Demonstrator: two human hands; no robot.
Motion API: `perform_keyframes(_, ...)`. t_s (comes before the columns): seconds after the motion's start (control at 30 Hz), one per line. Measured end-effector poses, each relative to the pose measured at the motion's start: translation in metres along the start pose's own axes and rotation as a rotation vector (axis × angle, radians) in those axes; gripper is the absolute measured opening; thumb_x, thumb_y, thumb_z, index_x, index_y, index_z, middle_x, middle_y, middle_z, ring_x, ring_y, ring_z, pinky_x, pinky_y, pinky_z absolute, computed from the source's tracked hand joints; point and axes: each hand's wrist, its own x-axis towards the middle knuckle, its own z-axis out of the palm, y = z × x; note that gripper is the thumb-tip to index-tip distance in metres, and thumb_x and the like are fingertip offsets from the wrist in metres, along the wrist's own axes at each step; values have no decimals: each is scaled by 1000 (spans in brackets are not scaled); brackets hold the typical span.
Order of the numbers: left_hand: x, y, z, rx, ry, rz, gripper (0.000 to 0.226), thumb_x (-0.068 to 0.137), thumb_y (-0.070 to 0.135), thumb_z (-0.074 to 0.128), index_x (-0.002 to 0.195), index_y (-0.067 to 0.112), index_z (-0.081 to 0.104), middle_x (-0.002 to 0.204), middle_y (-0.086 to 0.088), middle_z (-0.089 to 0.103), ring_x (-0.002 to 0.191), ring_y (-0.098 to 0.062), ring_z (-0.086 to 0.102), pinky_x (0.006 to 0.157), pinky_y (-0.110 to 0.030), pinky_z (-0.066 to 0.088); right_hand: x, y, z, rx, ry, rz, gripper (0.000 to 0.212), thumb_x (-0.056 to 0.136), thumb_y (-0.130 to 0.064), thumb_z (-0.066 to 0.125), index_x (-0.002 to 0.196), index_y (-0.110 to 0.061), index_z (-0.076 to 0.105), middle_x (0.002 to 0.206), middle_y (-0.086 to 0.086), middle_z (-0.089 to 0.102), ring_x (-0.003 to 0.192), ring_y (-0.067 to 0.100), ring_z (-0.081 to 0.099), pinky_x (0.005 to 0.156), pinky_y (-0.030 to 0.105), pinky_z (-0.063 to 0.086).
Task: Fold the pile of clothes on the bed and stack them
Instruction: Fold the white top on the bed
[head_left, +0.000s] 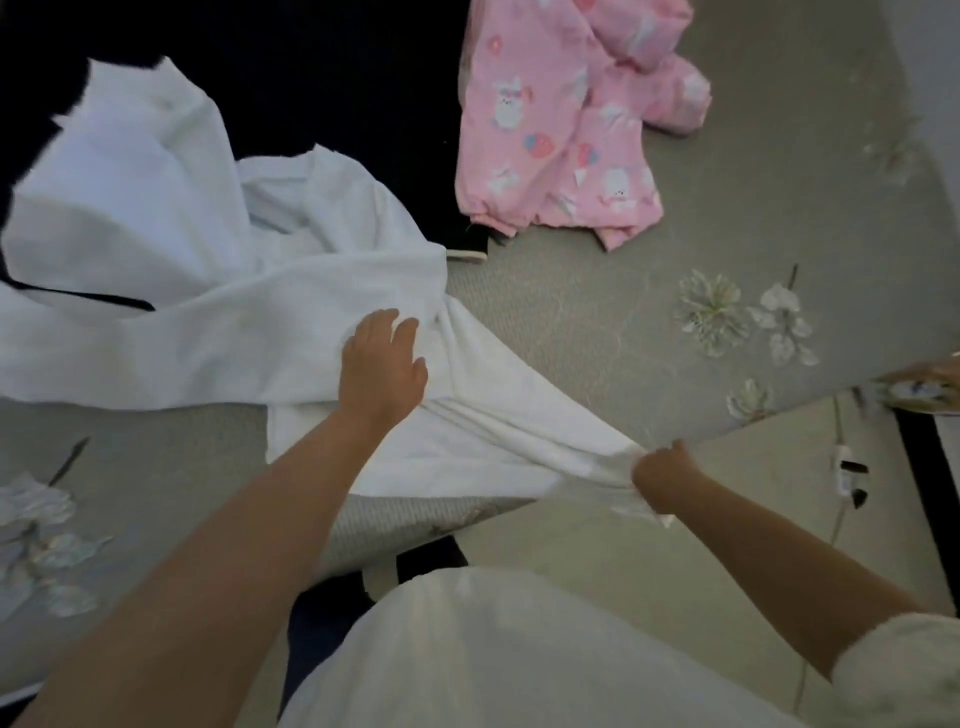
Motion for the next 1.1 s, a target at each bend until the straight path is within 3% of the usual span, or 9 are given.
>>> perform_keyframes(0.3,-5,-69,-22,232,-114,-229,53,90,19,51,138,5,34,148,-20,24,137,-32,17,107,-43,21,31,-115,-165,416,913,-306,40,93,-24,43,130,-9,41,129,13,45,117,28,42,90,37,32)
perform_keyframes(0.43,-27,-109,-43,291,-135,-298,55,90,20,50,140,6,32,148,-18,23,137,-31,19,107,-41,22,35,-169,-225,433,934,-321,66,85,-34,58,141,-15,28,140,12,31,126,29,32,105,43,21)
perform_keyframes(0.57,-52,-139,-56,324,-203,-282,54,92,23,47,141,7,30,149,-18,22,138,-28,18,108,-39,21,44,-199,-246,506,880,-190,26,86,-4,44,105,-8,62,107,9,58,106,27,48,101,40,23)
perform_keyframes(0.67,-48,-155,-66,350,-200,-201,54,93,23,45,141,7,28,149,-17,20,139,-27,16,109,-39,18,34,-189,-239,433,1163,-222,16,62,-2,59,59,-15,68,68,0,62,73,19,59,78,29,26)
perform_keyframes(0.73,-33,-161,-70,357,-172,-124,53,92,22,45,140,5,30,149,-17,22,138,-27,18,109,-39,18,27,-170,-217,356,1320,-264,22,59,-6,48,42,-16,59,53,-3,56,64,18,51,68,29,24)
perform_keyframes(0.87,12,-160,-74,363,-142,-34,52,93,23,43,141,7,30,150,-15,21,140,-26,16,109,-38,16,14,-95,-134,207,1144,-94,37,64,-8,31,53,-10,67,64,4,63,83,25,48,82,44,45)
perform_keyframes(0.97,38,-147,-67,436,-73,77,52,87,17,55,134,1,41,144,-25,31,136,-38,25,104,-48,24,5,-24,-88,258,472,284,38,89,-8,33,118,-14,57,122,0,54,126,19,38,112,48,13)
perform_keyframes(1.03,50,-146,-53,477,-165,-2,56,91,28,49,142,10,31,152,-18,17,141,-34,9,109,-51,10,7,8,-80,225,306,497,38,95,-14,32,131,-20,44,132,-2,44,132,18,28,114,49,5)
perform_keyframes(1.1,59,-154,-41,514,-236,-101,56,95,37,39,145,22,20,155,-7,2,141,-31,-5,111,-51,2,20,18,-90,312,321,566,37,94,-17,34,129,-21,45,131,1,45,129,21,33,112,52,11)
